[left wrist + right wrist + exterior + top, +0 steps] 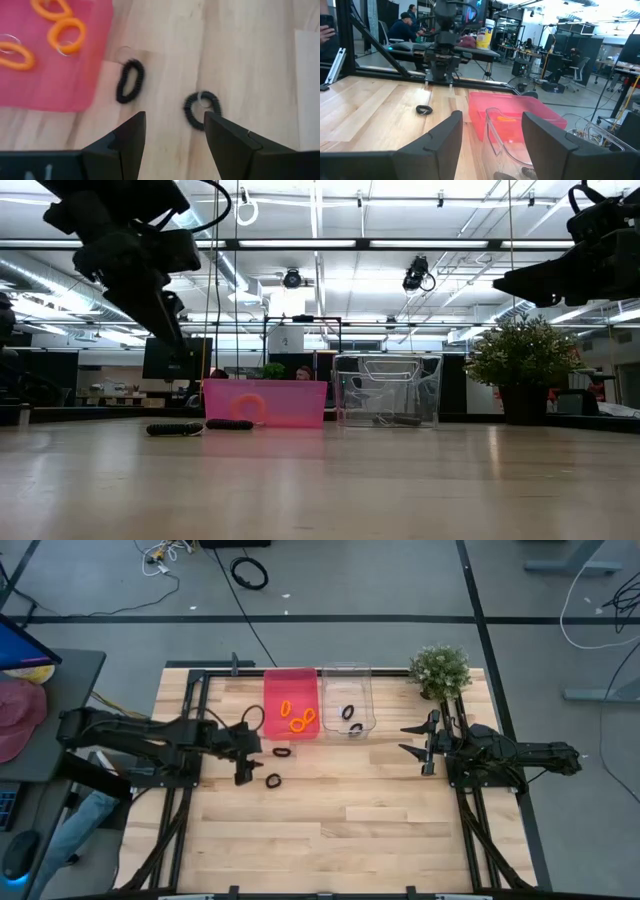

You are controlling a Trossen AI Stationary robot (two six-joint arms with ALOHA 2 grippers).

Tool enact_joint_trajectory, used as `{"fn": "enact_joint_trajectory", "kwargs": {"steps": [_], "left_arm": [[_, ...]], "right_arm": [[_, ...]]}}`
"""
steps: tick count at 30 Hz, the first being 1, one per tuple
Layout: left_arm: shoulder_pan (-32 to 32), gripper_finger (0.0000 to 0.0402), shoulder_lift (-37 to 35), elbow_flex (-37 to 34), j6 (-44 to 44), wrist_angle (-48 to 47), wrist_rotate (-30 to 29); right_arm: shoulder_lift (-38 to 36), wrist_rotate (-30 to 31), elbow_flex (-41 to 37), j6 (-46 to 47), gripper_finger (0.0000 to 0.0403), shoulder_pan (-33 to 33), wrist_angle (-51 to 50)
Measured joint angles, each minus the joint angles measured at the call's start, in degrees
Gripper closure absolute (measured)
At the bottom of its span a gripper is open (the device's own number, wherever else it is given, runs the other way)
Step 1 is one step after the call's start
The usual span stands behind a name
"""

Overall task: Sort spring keychains
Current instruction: Put the black spring keychain into the transparent bin

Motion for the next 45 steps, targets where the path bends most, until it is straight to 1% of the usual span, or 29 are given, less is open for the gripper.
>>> {"fn": "enact_joint_trajectory", "kwargs": {"steps": [7, 9, 13, 17, 24, 29, 31, 40, 43, 45], "left_arm": [[-6.4, 0.0197, 2.8, -0.8, -5.3, 1.6, -3.7], [-7.9, 0.0197, 4.8, -0.8, -6.3, 2.1, -3.8], [-9.6, 0.0197, 9.9, -0.8, -6.5, 5.9, -5.8], [-9.7, 0.0197, 15.4, -0.8, -5.1, 8.8, -5.9], [-7.8, 0.0198, 23.2, -0.8, -5.5, 10.5, -7.2], [-7.0, 0.0198, 27.4, -0.6, -5.6, 14.8, -5.6], [-6.9, 0.0198, 28.0, -0.6, -5.5, 15.7, -4.3], [-7.0, 0.0200, 28.0, -0.2, -5.3, 16.0, -4.2], [-7.0, 0.0217, 28.1, -0.2, -5.2, 16.0, -3.3], [-7.0, 0.0246, 28.1, -0.2, -4.8, 16.1, -2.8]], "right_arm": [[0.0, 0.0, 0.0, 0.0, 0.0195, 0.0, 0.0], [0.0, 0.0, 0.0, 0.0, 0.0195, 0.0, 0.0], [0.0, 0.0, 0.0, 0.0, 0.0195, 0.0, 0.0], [0.0, 0.0, 0.0, 0.0, 0.0195, 0.0, 0.0], [0.0, 0.0, 0.0, 0.0, 0.0195, 0.0, 0.0], [0.0, 0.0, 0.0, 0.0, 0.0195, 0.0, 0.0], [0.0, 0.0, 0.0, 0.0, 0.0195, 0.0, 0.0], [0.0, 0.0, 0.0, 0.0, 0.0195, 0.0, 0.0], [0.0, 0.0, 0.0, 0.0, 0.0195, 0.0, 0.0], [0.0, 0.0, 0.0, 0.0, 0.0195, 0.0, 0.0]]}}
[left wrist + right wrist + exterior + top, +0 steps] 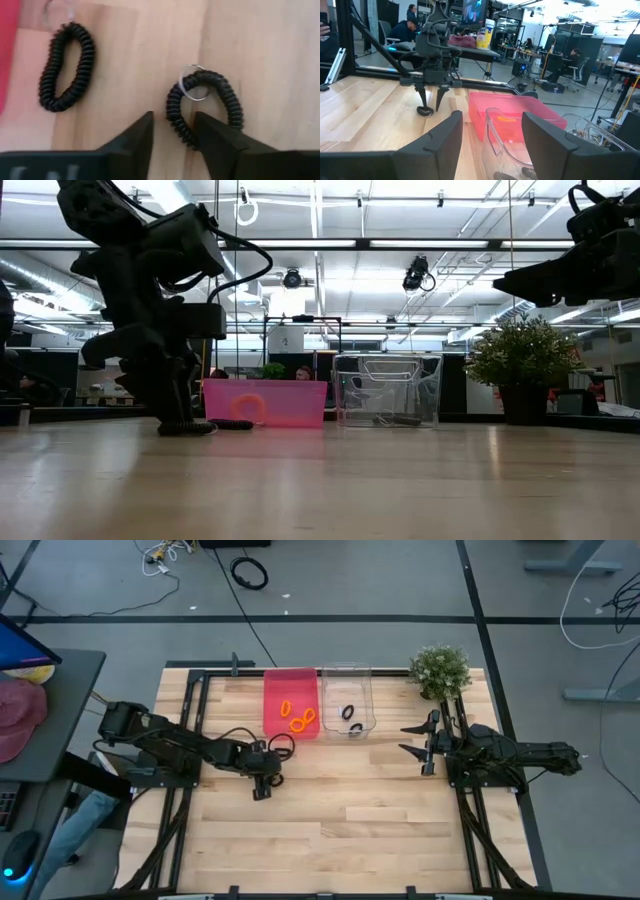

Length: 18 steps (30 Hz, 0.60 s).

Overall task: Sort spring keychains
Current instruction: Put the black spring keychain into the transparent bin

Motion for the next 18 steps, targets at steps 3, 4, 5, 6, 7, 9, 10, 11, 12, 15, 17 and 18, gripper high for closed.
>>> {"fn": "enact_joint_trajectory", "kwargs": {"steps": [3, 4, 5, 6, 7, 9, 10, 11, 12, 15, 17, 18], "left_arm": [[0.4, 0.0322, 0.0, 0.0, 2.4, 0.3, 3.8], [0.7, 0.0353, 0.0, 0.0, 3.0, 0.5, 5.3], [1.0, 0.0374, 0.0, 0.0, 3.5, 0.6, 6.3], [1.3, 0.0382, 0.0, 0.0, 3.6, 0.9, 6.8], [1.6, 0.0383, 0.0, 0.0, 3.6, 1.1, 7.0], [2.0, 0.0383, 0.0, 0.0, 3.8, 1.2, 7.1], [2.2, 0.0387, 0.0, 0.0, 4.0, 1.4, 7.1], [2.3, 0.0391, 0.0, 0.0, 4.2, 1.9, 7.0], [2.5, 0.0393, 0.1, -0.1, 4.3, 2.9, 6.6], [2.6, 0.0392, 0.4, -0.2, 4.8, 9.1, 4.0], [2.6, 0.0392, 0.3, -0.2, 6.5, 14.6, 3.0], [2.6, 0.0393, 0.3, -0.2, 7.3, 16.7, 2.7]], "right_arm": [[0.0, 0.0, 0.0, 0.0, 0.0195, 0.0, 0.0], [0.0, 0.0, 0.0, 0.0, 0.0195, 0.0, 0.0], [0.0, 0.0, 0.0, 0.0, 0.0195, 0.0, 0.0], [0.0, 0.0, 0.0, 0.0, 0.0195, 0.0, 0.0], [0.0, 0.0, 0.0, 0.0, 0.0195, 0.0, 0.0], [0.0, 0.0, 0.0, 0.0, 0.0195, 0.0, 0.0], [0.0, 0.0, 0.0, 0.0, 0.0195, 0.0, 0.0], [0.0, 0.0, 0.0, 0.0, 0.0195, 0.0, 0.0], [0.0, 0.0, 0.0, 0.0, 0.0195, 0.0, 0.0], [0.0, 0.0, 0.0, 0.0, 0.0195, 0.0, 0.0], [0.0, 0.0, 0.0, 0.0, 0.0195, 0.0, 0.0], [0.0, 0.0, 0.0, 0.0, 0.0195, 0.0, 0.0]]}}
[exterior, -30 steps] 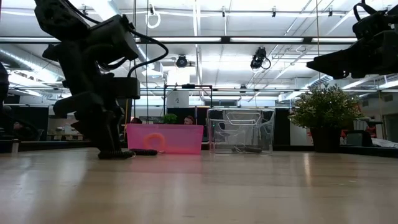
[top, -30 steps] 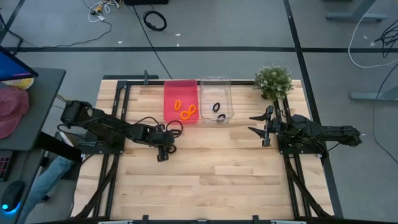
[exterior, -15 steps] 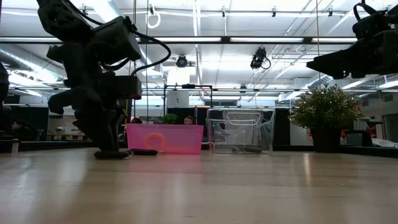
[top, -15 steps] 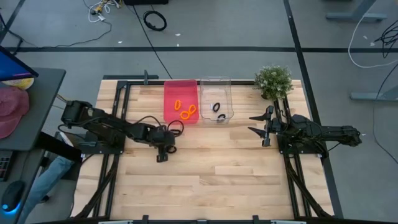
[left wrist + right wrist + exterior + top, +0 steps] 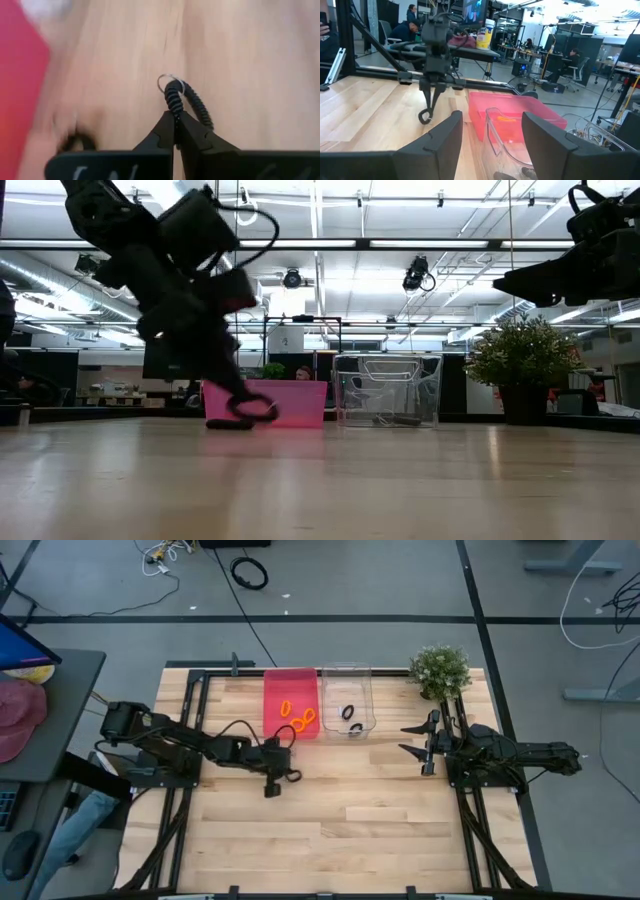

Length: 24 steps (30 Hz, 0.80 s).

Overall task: Sort spring keychains
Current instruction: Put the black spring keychain into the transparent bin

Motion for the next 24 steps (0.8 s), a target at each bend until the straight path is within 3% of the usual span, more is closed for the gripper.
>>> {"fn": "enact_joint_trajectory", "kwargs": {"steps": [8, 16, 21, 24], "left_arm": [[1.0, 0.0395, -0.1, 0.0, 7.3, 20.7, -0.1], [8.6, 0.0395, -0.1, 0.1, 12.7, 35.1, -2.1], [15.7, 0.0395, -0.2, 0.3, 9.0, 43.1, 4.9], [18.9, 0.0395, -0.2, 2.2, 8.4, 43.3, 5.2]], "right_arm": [[0.0, 0.0, 0.0, 0.0, 0.0195, 0.0, 0.0], [0.0, 0.0, 0.0, 0.0, 0.0195, 0.0, 0.0], [0.0, 0.0, 0.0, 0.0, 0.0195, 0.0, 0.0], [0.0, 0.0, 0.0, 0.0, 0.0195, 0.0, 0.0]]}}
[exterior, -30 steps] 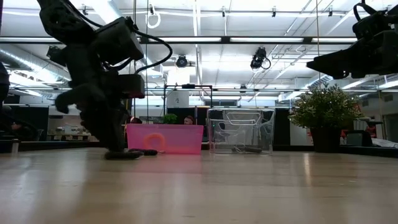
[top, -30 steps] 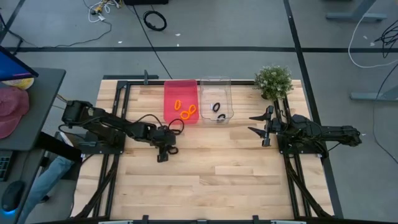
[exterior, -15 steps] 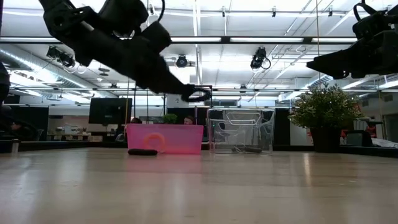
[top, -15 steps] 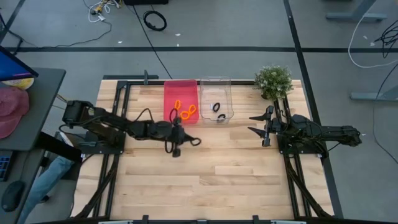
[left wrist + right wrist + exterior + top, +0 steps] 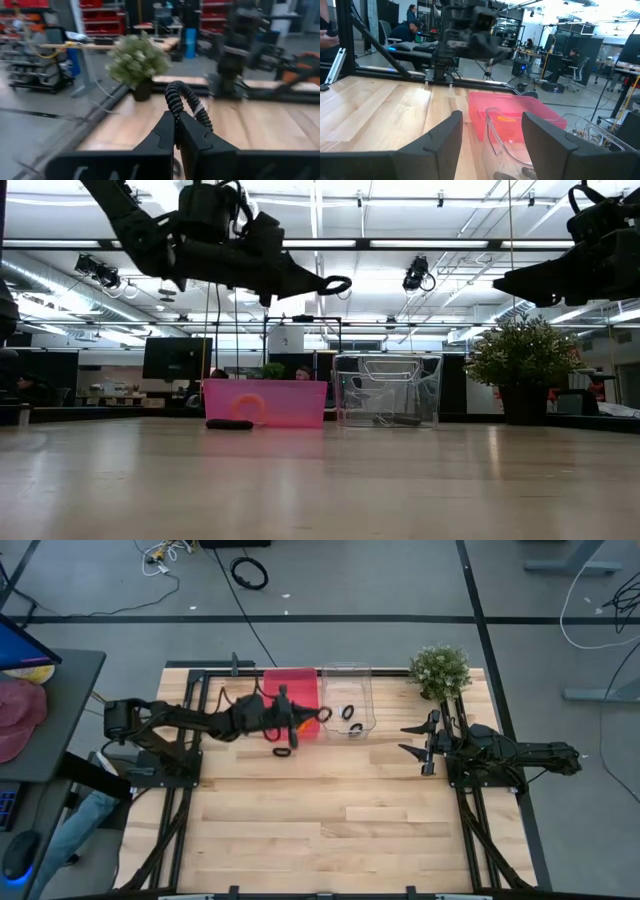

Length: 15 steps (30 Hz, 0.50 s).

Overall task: Sort spring keychains
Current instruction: Put the black spring keychain into the transparent bin

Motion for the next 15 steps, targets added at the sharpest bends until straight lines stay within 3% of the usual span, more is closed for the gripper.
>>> {"fn": "enact_joint_trajectory", "kwargs": {"steps": [8, 15], "left_arm": [[4.4, 0.0395, 6.0, 10.6, -2.8, -1.3, 5.1], [6.1, 0.0395, 11.8, 21.4, -0.5, -12.4, 5.4]], "right_arm": [[0.0, 0.0, 0.0, 0.0, 0.0195, 0.0, 0.0], [0.0, 0.0, 0.0, 0.0, 0.0195, 0.0, 0.0]]}}
